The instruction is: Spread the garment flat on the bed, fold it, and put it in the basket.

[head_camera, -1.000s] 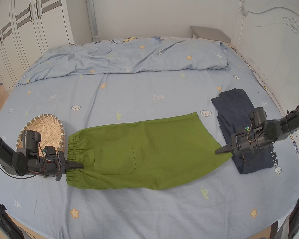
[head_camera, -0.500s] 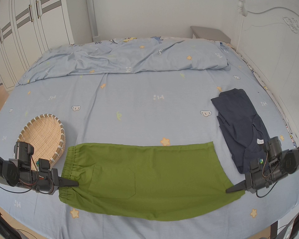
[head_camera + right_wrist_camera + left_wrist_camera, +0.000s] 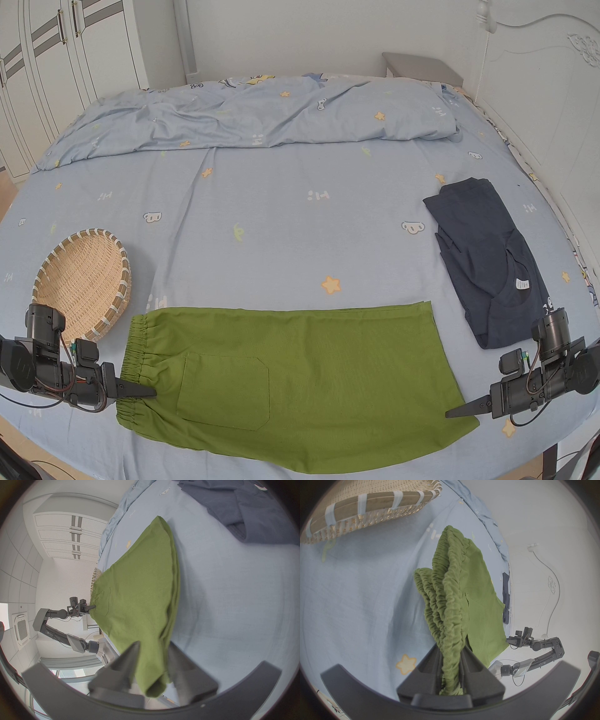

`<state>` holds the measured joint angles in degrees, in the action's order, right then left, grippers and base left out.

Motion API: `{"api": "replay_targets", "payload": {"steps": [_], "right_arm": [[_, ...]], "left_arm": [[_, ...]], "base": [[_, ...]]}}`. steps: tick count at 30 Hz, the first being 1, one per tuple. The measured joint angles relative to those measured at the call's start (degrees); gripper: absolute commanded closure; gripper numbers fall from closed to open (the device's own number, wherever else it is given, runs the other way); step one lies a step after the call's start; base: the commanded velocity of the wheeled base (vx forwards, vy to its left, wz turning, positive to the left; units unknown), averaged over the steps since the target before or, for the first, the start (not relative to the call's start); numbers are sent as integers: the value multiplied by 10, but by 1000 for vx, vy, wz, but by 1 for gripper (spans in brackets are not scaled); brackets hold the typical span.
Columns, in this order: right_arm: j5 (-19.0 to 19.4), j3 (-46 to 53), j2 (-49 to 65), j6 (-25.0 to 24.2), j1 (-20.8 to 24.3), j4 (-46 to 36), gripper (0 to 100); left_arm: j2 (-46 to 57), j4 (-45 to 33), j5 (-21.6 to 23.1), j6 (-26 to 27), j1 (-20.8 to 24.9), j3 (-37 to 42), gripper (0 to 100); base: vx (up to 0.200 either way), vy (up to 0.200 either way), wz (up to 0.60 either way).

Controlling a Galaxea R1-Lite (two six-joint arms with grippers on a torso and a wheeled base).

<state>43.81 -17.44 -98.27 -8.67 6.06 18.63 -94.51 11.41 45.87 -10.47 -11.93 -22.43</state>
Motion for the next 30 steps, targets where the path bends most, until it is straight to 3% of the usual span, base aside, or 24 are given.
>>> {"api": "replay_targets", "payload": {"steps": [6,11,17,23,27,30], "right_arm": [[-1,3,12,-1,-2,0,0],[-3,-12,50,-9,-14,-3,0],[-4,-58,118,-43,-22,-29,0],[-4,-130,175,-62,-15,-104,0],[-4,-148,193,-65,-11,-112,0],[-4,-153,201,-65,-10,-112,0]], "left_arm": [[38,-43,-1,0,-13,-4,100],[85,-148,-3,10,-29,-36,100],[128,-269,-5,101,-72,-91,100],[151,-321,-27,169,-119,-141,100],[166,-347,-39,167,-108,-173,100],[177,-391,-63,156,-69,-215,100]], "base": [[0,0,0],[0,0,0],[0,0,0],[0,0,0],[0,0,0],[0,0,0]]}}
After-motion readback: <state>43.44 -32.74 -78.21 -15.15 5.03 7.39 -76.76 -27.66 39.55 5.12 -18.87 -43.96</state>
